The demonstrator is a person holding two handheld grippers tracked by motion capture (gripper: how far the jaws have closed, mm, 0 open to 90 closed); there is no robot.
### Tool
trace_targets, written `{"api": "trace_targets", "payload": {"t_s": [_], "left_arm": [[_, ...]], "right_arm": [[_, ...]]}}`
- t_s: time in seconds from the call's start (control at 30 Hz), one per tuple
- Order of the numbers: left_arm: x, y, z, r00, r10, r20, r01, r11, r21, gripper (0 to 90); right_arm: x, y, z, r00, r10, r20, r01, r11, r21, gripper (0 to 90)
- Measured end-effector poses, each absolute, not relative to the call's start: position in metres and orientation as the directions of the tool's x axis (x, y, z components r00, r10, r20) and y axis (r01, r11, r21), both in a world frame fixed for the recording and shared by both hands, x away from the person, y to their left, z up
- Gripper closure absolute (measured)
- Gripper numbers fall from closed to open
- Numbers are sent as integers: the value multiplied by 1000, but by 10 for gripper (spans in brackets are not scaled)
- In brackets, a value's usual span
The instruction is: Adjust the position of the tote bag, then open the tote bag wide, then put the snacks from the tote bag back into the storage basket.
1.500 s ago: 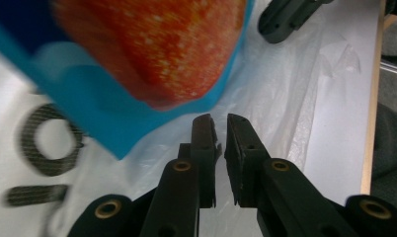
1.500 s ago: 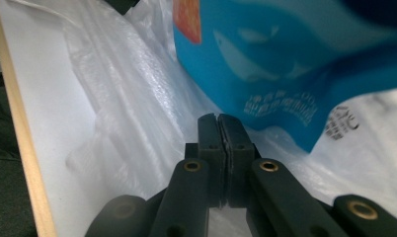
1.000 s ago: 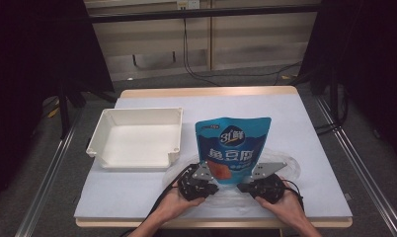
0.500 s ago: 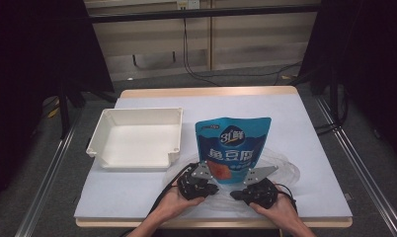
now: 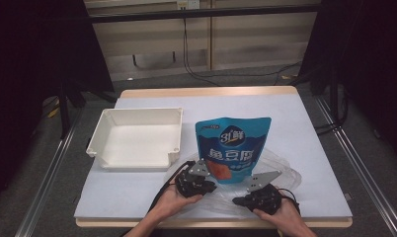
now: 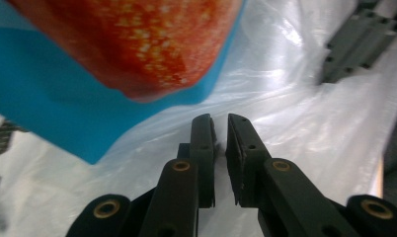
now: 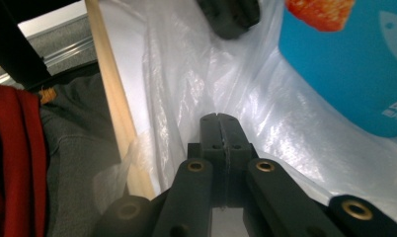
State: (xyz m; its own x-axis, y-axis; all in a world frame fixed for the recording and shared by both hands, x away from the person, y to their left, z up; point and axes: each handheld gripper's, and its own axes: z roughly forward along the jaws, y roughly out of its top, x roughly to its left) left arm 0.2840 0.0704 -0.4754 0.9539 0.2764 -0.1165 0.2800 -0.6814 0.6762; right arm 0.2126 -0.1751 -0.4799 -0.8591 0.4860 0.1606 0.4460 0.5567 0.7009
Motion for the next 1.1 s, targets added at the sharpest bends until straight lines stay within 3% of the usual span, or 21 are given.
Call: {"api": "trace_targets", "payload": {"t_s": [0.43, 0.73, 0.9, 1.1], "left_arm": [[288, 75, -475, 951, 293, -102, 283, -685, 671, 802], [280, 80, -462, 951, 286, -118, 282, -641, 714, 695], [278, 87, -457, 945, 307, -113, 285, -604, 744, 602], [275, 101, -442, 951, 289, -112, 263, -561, 785, 509]], "right_arm": [[201, -178, -478, -860, 488, 148, 440, 565, 698, 900], [202, -200, -462, -793, 597, 122, 430, 405, 807, 895], [200, -211, -456, -742, 662, 105, 425, 344, 837, 797], [192, -220, -454, -710, 697, 99, 422, 310, 852, 601]]}}
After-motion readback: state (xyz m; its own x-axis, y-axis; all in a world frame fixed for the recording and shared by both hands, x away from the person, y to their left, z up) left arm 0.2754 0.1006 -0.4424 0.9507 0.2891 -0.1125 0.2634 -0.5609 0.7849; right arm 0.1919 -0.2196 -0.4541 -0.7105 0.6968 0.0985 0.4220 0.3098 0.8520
